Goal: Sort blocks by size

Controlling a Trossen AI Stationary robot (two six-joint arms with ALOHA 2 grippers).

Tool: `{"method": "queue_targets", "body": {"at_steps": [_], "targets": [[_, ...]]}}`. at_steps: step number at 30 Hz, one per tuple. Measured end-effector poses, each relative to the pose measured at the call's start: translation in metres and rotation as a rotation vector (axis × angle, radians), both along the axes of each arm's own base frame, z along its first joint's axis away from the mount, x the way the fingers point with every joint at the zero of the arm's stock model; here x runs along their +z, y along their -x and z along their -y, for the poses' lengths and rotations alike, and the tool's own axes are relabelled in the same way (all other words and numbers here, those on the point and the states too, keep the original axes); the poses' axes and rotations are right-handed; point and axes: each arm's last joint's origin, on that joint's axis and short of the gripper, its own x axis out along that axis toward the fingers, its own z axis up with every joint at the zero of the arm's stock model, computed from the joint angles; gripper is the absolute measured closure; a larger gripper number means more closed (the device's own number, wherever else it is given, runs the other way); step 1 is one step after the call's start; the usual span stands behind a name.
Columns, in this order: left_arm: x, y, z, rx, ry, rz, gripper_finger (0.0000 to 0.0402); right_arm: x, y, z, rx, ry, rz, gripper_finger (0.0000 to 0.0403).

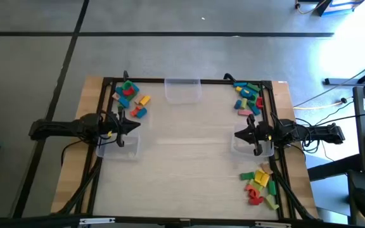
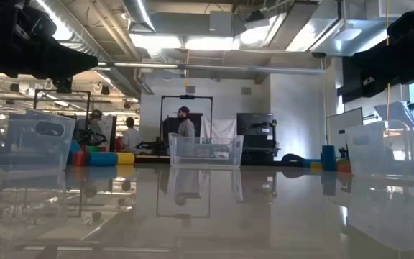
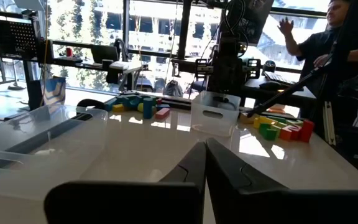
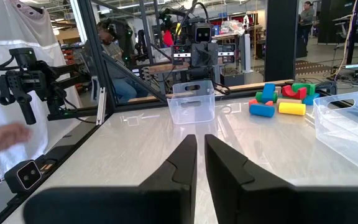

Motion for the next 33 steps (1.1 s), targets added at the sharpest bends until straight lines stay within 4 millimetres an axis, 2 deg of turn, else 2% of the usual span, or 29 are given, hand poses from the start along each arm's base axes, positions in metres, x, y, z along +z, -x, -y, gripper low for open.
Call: {"method": "queue_targets", "body": {"at_steps": [8,12,23,33], "targets": [[0.000,0.000,0.000,0.000,-0.002,0.000,0.0398,0.000,0.000,0.000,0.000,0.000,0.000,0.0368],[0.001,0.000,0.000,0.003,-0.070,-0.007,0.0398,0.000,0.000,0.000,-0.009,0.001,0.001,0.0368],[0.021,0.003,0.000,0.030,-0.198,0.186,0.0398,0.010,0.001,0.001,-0.017,-0.006,0.057,0.0368],[0.032,0.007,0.000,0.034,-0.154,0.312,0.0398,0.017,0.000,0.000,0.007,-0.131,0.060,0.0368]]}}
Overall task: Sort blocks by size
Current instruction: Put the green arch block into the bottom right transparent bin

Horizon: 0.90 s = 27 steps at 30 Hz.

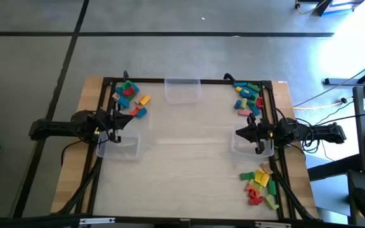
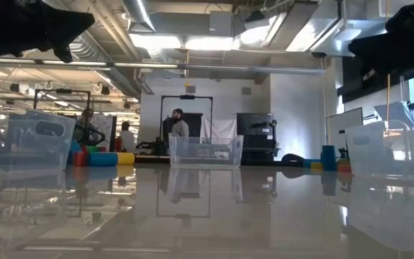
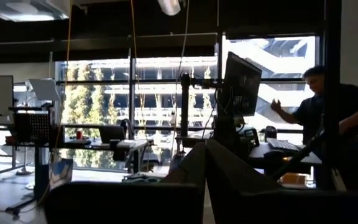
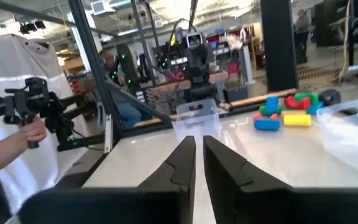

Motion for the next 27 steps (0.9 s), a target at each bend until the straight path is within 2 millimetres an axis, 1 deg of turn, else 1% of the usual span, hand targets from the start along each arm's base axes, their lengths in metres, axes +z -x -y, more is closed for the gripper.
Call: {"method": "queue_targets", "body": {"at_steps": [4,6,8,11,16,19,22,25,27], "targets": [[0.006,0.003,0.000,0.033,-0.076,0.057,0.0398,0.020,-0.001,0.001,-0.053,-0.011,-0.047,0.0368],[0.011,0.005,0.000,0.039,-0.082,0.106,0.0398,0.035,-0.003,0.002,-0.073,-0.010,-0.066,0.0368],[0.012,0.006,0.000,0.034,-0.069,0.129,0.0398,0.054,-0.004,0.002,-0.067,-0.006,-0.091,0.0368],[0.013,0.006,0.000,0.049,-0.099,0.130,0.0398,0.074,-0.009,0.001,-0.051,-0.004,-0.188,0.0368],[0.013,0.006,0.000,0.061,-0.125,0.123,0.0398,0.098,-0.025,-0.001,-0.046,-0.004,-0.361,0.0368],[0.013,0.006,0.000,0.061,-0.125,0.124,0.0398,0.111,-0.036,-0.002,-0.047,0.004,-0.448,0.0368],[0.012,0.005,0.000,0.055,-0.115,0.115,0.0398,0.119,-0.048,-0.003,-0.033,-0.013,-0.535,0.0368],[0.012,0.005,0.000,0.041,-0.084,0.117,0.0398,0.121,-0.061,-0.009,0.007,-0.032,-0.627,0.0368],[0.011,0.003,0.000,0.026,-0.061,0.106,0.0398,0.117,-0.069,-0.016,0.037,-0.035,-0.709,0.0368]]}}
